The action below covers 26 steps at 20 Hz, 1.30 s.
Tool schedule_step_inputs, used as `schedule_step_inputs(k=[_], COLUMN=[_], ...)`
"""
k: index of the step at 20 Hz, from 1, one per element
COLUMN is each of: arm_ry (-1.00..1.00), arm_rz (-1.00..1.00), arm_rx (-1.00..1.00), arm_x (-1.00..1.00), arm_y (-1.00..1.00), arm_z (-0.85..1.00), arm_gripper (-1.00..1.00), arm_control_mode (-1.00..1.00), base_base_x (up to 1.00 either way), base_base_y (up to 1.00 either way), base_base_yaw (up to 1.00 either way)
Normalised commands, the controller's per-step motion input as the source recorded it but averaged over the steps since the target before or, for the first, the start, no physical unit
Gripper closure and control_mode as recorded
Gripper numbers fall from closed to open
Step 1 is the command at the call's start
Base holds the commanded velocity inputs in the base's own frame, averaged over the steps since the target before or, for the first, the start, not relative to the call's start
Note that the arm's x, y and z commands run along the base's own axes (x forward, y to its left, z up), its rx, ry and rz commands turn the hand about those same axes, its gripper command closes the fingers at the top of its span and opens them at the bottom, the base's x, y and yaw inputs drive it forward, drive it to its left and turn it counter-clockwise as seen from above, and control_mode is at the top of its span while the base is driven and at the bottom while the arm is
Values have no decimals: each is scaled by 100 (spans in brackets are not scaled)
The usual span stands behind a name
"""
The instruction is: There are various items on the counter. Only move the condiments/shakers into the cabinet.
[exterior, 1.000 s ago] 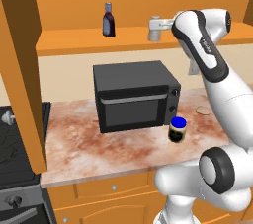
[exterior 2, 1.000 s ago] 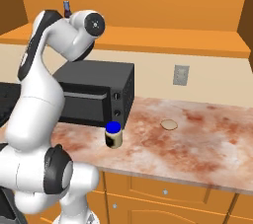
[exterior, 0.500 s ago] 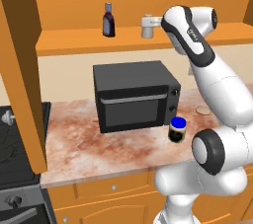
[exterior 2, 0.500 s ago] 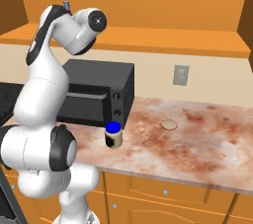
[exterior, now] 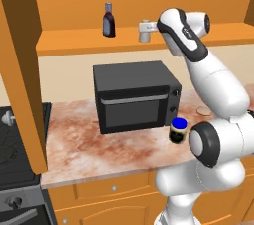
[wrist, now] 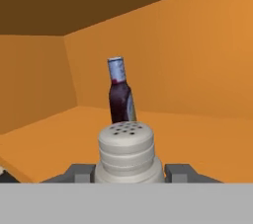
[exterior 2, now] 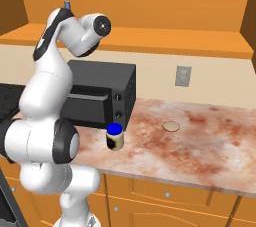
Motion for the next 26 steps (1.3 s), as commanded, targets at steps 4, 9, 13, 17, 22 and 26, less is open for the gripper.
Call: schedule_step_inputs(k=[4, 9, 13, 17, 22, 26], arm_ry=[0, 0, 0, 0, 0, 0], arm_rz=[0, 0, 0, 0, 0, 0], arm_rx=[0, 0, 0, 0, -2, -2], arm_x=[24, 32, 41, 43, 31, 10], arm_y=[9, 17, 17, 8, 0, 0], arm_z=[-5, 0, 0, -1, -5, 0], arm_gripper=[100, 100, 100, 100, -100, -100], arm_control_mode=[-100, -100, -100, -100, -100, -100], base_base_x=[0, 0, 0, 0, 0, 0], base_base_y=[0, 0, 0, 0, 0, 0], base_base_yaw=[0, 0, 0, 0, 0, 0])
